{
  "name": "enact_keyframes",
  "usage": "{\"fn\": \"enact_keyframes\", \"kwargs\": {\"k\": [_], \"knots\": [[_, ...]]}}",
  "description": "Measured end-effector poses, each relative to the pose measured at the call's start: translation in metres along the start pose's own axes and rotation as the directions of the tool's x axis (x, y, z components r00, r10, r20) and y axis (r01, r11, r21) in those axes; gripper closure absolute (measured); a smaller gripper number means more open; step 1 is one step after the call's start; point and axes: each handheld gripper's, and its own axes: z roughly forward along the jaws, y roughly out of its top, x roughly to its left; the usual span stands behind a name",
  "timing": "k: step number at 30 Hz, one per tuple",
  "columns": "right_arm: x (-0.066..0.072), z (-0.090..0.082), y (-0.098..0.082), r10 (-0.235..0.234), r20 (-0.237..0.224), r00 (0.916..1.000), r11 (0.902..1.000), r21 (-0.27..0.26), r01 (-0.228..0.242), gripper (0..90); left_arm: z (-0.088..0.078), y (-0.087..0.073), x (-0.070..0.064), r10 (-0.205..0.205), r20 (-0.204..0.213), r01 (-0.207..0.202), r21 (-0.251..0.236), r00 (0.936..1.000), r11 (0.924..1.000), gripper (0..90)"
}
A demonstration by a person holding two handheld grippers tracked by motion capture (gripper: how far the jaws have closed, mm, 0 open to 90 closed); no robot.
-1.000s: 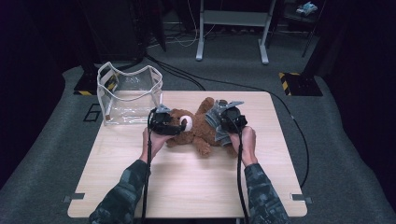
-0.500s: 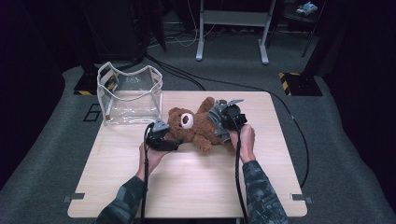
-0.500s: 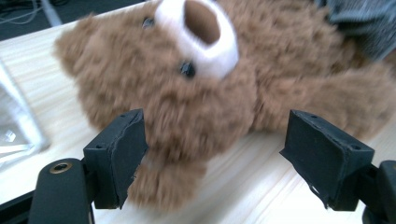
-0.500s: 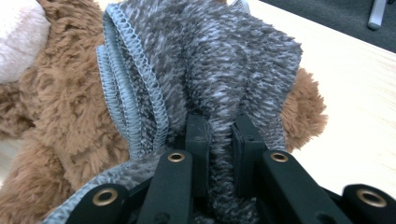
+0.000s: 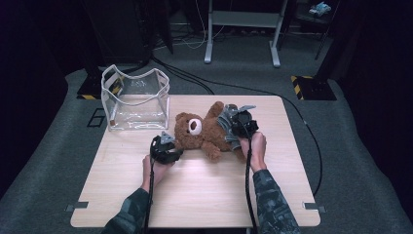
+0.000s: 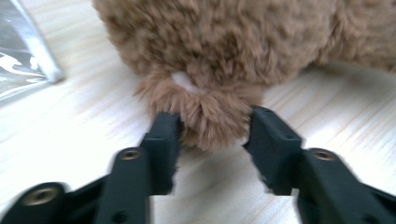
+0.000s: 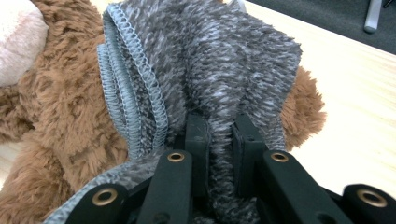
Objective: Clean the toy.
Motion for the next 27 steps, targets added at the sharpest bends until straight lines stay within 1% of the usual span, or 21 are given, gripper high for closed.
{"fn": "enact_keyframes", "kwargs": {"k": [1, 2, 3, 4, 6, 7, 10, 11, 13, 14, 15, 16, 17, 18, 19, 21, 22, 23, 24, 25, 27], "knots": [[0.001, 0.0, 0.0, 0.014, -0.003, 0.9999, 0.9999, 0.002, -0.014, 79.8, 0.003, 0.0, 0.0, 0.001, -0.007, -0.001, 0.008, 1.0, 1.0, 65.2], [0.0, 0.0, 0.0, -0.002, 0.001, 1.0, 1.0, 0.0, 0.002, 79.8, 0.004, -0.001, 0.0, -0.01, -0.005, 0.01, -0.004, 0.9999, 0.9999, 70.6], [0.0, -0.001, 0.0, -0.008, -0.001, 1.0, 1.0, 0.001, 0.008, 79.7, 0.005, -0.001, 0.001, -0.01, -0.005, 0.01, -0.01, 0.9999, 0.9999, 75.6], [0.002, -0.002, 0.0, 0.003, 0.001, 1.0, 1.0, 0.002, -0.003, 79.6, 0.006, -0.001, 0.001, -0.027, 0.0, 0.027, -0.026, 0.9996, 0.9993, 79.7], [0.002, -0.005, -0.001, -0.003, 0.001, 1.0, 0.9998, -0.019, 0.003, 79.4, 0.005, -0.001, 0.001, -0.029, 0.01, 0.03, -0.029, 0.9995, 0.9991, 85.5], [0.003, -0.008, -0.002, 0.002, 0.003, 1.0, 0.9995, -0.032, -0.002, 79.4, 0.004, -0.001, 0.001, -0.036, 0.019, 0.037, -0.033, 0.9992, 0.9988, 86.4], [0.006, -0.02, -0.004, -0.012, 0.0, 0.9999, 0.9982, -0.059, 0.012, 79.2, 0.002, -0.002, 0.003, -0.063, 0.041, 0.066, -0.057, 0.9972, 0.9962, 87.6], [0.009, -0.026, -0.006, -0.014, -0.005, 0.9999, 0.9966, -0.081, 0.014, 79.2, 0.001, -0.002, 0.004, -0.073, 0.052, 0.076, -0.063, 0.9959, 0.9951, 87.8], [0.016, -0.036, -0.008, -0.051, -0.014, 0.9986, 0.992, -0.116, 0.049, 79.3, -0.001, -0.001, 0.004, -0.081, 0.068, 0.086, -0.077, 0.9944, 0.9933, 87.9], [0.021, -0.041, -0.009, -0.056, -0.022, 0.9982, 0.9905, -0.127, 0.053, 79.4, -0.002, -0.001, 0.004, -0.089, 0.074, 0.095, -0.081, 0.9933, 0.9921, 88.0], [0.025, -0.044, -0.01, -0.069, -0.027, 0.9972, 0.9888, -0.134, 0.065, 79.4, -0.004, 0.001, 0.004, -0.081, 0.082, 0.088, -0.084, 0.9933, 0.9925, 88.0], [0.032, -0.047, -0.012, -0.097, -0.045, 0.9942, 0.987, -0.133, 0.091, 79.4, -0.005, 0.002, 0.003, -0.082, 0.08, 0.09, -0.097, 0.9934, 0.9912, 88.0], [0.038, -0.048, -0.014, -0.108, -0.063, 0.9922, 0.9865, -0.131, 0.099, 79.4, -0.007, 0.003, 0.003, -0.088, 0.094, 0.097, -0.099, 0.9916, 0.9904, 88.0], [0.044, -0.047, -0.015, -0.139, -0.08, 0.9871, 0.9825, -0.137, 0.127, 79.5, -0.009, 0.005, 0.002, -0.081, 0.092, 0.092, -0.113, 0.9924, 0.9894, 88.1], [0.05, -0.045, -0.017, -0.169, -0.086, 0.9818, 0.9793, -0.127, 0.158, 79.5, -0.01, 0.006, 0.001, -0.079, 0.093, 0.09, -0.119, 0.9925, 0.9889, 88.2], [0.056, -0.037, -0.02, -0.191, -0.091, 0.9773, 0.9781, -0.101, 0.182, 79.6, -0.012, 0.007, 0.0, -0.069, 0.089, 0.08, -0.127, 0.9936, 0.9886, 88.2], [0.057, -0.032, -0.021, -0.189, -0.092, 0.9777, 0.9795, -0.089, 0.181, 79.7, -0.012, 0.007, 0.0, -0.071, 0.091, 0.082, -0.128, 0.9934, 0.9883, 88.3], [0.057, -0.027, -0.023, -0.176, -0.097, 0.9797, 0.9828, -0.074, 0.169, 79.7, -0.013, 0.007, 0.001, -0.069, 0.091, 0.08, -0.126, 0.9935, 0.9888, 88.3], [0.055, -0.024, -0.025, -0.174, -0.097, 0.9799, 0.9835, -0.067, 0.168, 79.9, -0.013, 0.006, 0.002, -0.073, 0.094, 0.084, -0.125, 0.9929, 0.9886, 88.3], [0.053, -0.021, -0.027, -0.158, -0.094, 0.983, 0.986, -0.07, 0.152, 79.9, -0.013, 0.006, 0.003, -0.077, 0.094, 0.088, -0.13, 0.9927, 0.9876, 88.3], [0.05, -0.02, -0.031, -0.142, -0.077, 0.9869, 0.9885, -0.064, 0.137, 80.0, -0.013, 0.005, 0.004, -0.076, 0.094, 0.088, -0.133, 0.9926, 0.9871, 88.4]]}}
